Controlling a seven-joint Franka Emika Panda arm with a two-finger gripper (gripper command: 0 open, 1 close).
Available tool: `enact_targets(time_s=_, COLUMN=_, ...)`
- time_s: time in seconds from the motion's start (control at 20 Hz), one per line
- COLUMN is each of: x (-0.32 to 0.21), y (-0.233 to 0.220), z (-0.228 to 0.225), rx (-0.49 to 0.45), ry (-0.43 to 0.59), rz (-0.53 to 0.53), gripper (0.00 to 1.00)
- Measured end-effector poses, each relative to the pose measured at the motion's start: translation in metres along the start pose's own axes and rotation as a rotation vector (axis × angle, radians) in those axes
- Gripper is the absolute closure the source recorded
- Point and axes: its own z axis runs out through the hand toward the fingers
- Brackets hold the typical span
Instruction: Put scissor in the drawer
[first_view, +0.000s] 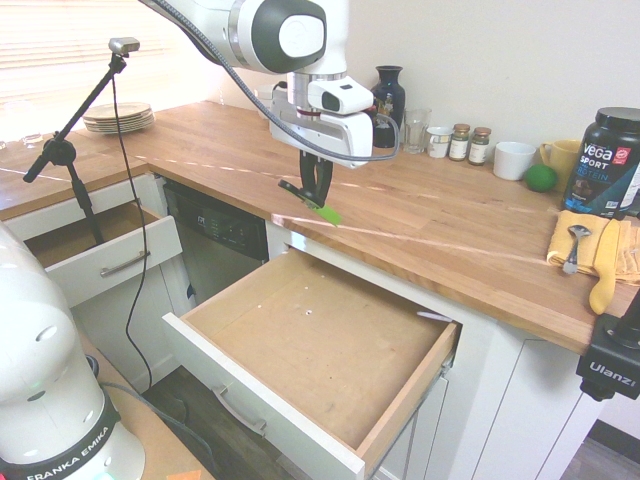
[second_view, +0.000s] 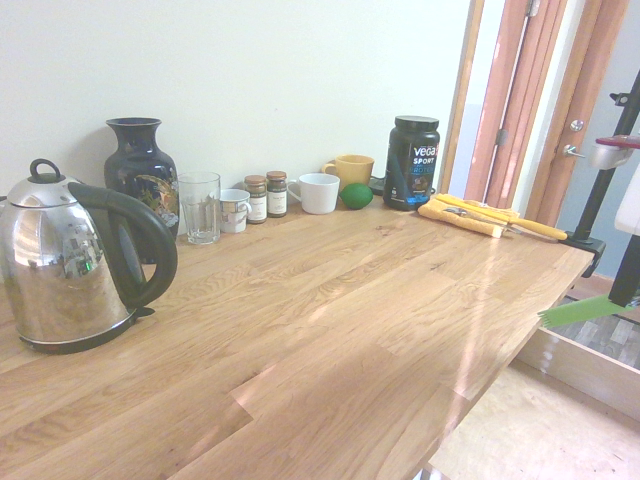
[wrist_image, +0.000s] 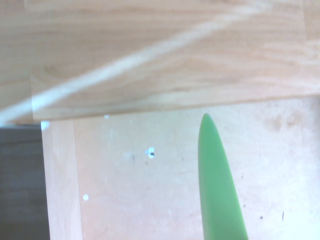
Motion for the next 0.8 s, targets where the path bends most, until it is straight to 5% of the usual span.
enact_targets(time_s=0.8, x=-0.029, y=0.049, z=0.031, rx=0.013, ry=0.014, rz=0.019, gripper=1.0)
